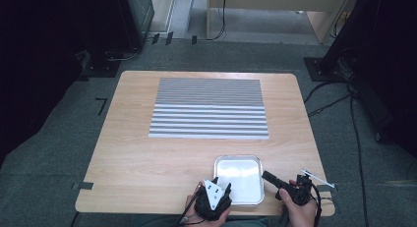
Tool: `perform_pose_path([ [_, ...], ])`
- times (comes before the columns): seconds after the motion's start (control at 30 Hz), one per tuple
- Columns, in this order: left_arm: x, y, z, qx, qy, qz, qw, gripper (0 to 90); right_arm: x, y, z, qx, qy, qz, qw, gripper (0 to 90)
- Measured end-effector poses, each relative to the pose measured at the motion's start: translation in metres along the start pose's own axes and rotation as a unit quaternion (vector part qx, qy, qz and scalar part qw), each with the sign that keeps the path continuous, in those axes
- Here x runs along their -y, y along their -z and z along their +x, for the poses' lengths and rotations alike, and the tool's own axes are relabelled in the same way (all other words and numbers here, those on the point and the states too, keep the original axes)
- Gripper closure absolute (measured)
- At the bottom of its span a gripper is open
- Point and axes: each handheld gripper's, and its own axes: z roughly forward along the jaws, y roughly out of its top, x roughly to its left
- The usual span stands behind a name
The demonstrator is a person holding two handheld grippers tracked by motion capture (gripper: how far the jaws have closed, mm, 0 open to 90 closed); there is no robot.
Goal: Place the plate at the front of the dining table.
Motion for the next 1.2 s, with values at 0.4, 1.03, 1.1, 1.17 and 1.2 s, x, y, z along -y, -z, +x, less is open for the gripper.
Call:
perform_pose_path([
  [0.4, 0.001, 0.002, 0.004, -0.007, 0.008, -0.004, 0.9999, 51.4, 0.001, -0.001, 0.001, -0.010, 0.002, 0.000, 1.0000, 86.1],
  [1.03, 0.003, 0.000, 0.010, 0.012, 0.041, 0.010, 0.9990, 51.0, 0.003, -0.006, -0.002, 0.026, 0.008, 0.013, 0.9995, 85.5],
  [1.1, 0.004, -0.001, 0.011, 0.014, 0.049, 0.012, 0.9986, 52.9, 0.004, -0.007, -0.003, 0.031, 0.012, 0.013, 0.9994, 87.5],
  [1.17, 0.004, -0.001, 0.012, 0.013, 0.055, 0.014, 0.9983, 54.1, 0.004, -0.007, -0.003, 0.031, 0.011, 0.013, 0.9994, 87.9],
  [1.2, 0.004, -0.002, 0.013, 0.011, 0.058, 0.014, 0.9982, 55.7, 0.004, -0.007, -0.003, 0.030, 0.010, 0.012, 0.9994, 88.1],
])
